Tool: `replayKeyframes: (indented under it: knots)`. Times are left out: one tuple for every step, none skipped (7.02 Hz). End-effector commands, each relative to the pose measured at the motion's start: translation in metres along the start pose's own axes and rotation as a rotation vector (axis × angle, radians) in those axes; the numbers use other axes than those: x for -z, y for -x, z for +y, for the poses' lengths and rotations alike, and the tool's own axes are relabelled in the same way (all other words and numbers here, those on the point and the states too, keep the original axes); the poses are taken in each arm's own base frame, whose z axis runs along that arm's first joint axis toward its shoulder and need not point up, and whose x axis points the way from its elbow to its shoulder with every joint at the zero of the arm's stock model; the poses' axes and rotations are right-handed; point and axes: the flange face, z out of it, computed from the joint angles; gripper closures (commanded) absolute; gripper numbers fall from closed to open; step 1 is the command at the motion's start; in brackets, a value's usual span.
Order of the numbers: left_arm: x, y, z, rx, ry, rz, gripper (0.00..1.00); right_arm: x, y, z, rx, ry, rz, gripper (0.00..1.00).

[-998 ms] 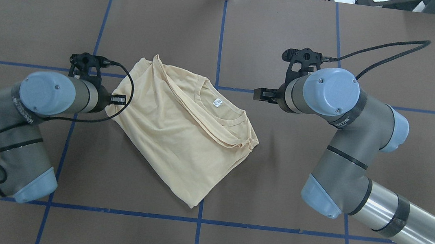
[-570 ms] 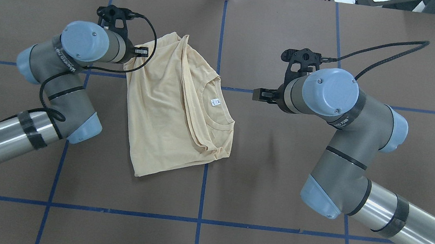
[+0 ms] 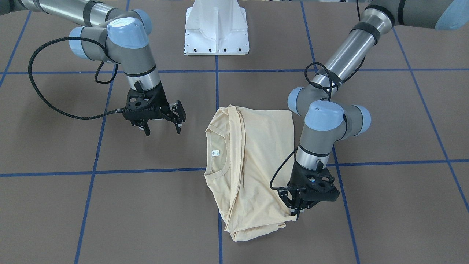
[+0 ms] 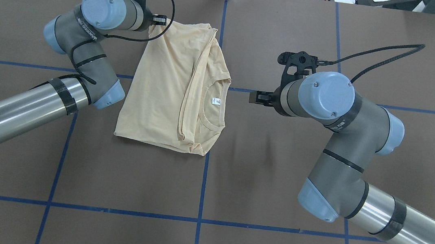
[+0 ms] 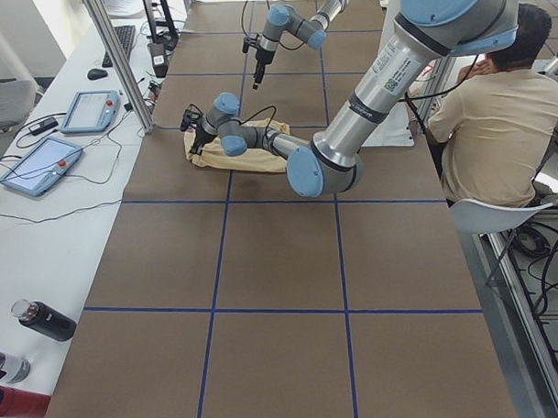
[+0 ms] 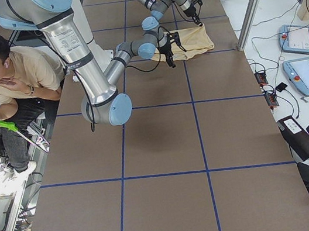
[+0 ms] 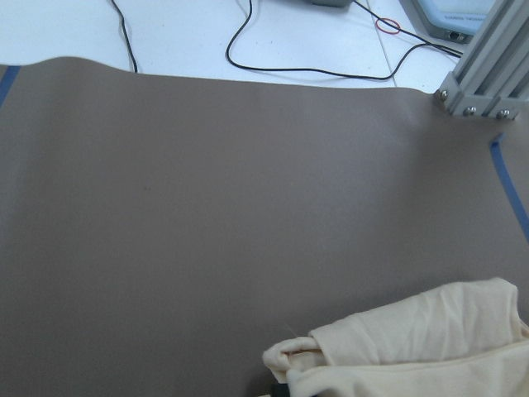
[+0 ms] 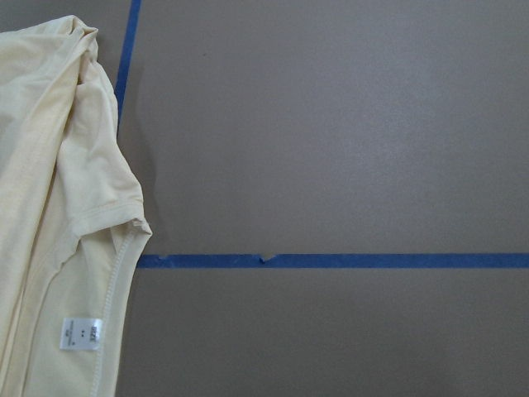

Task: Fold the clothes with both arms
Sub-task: 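Lift the shirt side with the left gripper and fold it over the shirt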

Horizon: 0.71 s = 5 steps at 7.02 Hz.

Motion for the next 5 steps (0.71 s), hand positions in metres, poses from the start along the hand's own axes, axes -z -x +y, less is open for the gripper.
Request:
replayKeyframes:
  knots:
    - [0.000, 0.010, -0.011, -0.041, -0.011, -0.012, 0.01, -0.001, 0.004, 0.003, 0.003, 0.004, -0.004, 0.00]
    - [0.004, 0.010, -0.017, -0.045, -0.012, -0.003, 0.00, -0.002, 0.008, 0.004, 0.005, 0.005, -0.005, 0.00]
    - [0.017, 0.011, -0.034, -0.035, 0.015, 0.041, 0.00, -0.001, 0.012, 0.005, -0.012, 0.005, -0.010, 0.00]
    - [0.026, 0.022, -0.044, -0.046, 0.080, 0.090, 0.00, -0.003, 0.026, 0.008, -0.074, 0.012, -0.021, 0.00]
    - [0.031, 0.039, -0.037, -0.097, 0.088, 0.097, 0.00, -0.011, 0.053, 0.014, -0.152, 0.006, -0.021, 0.02]
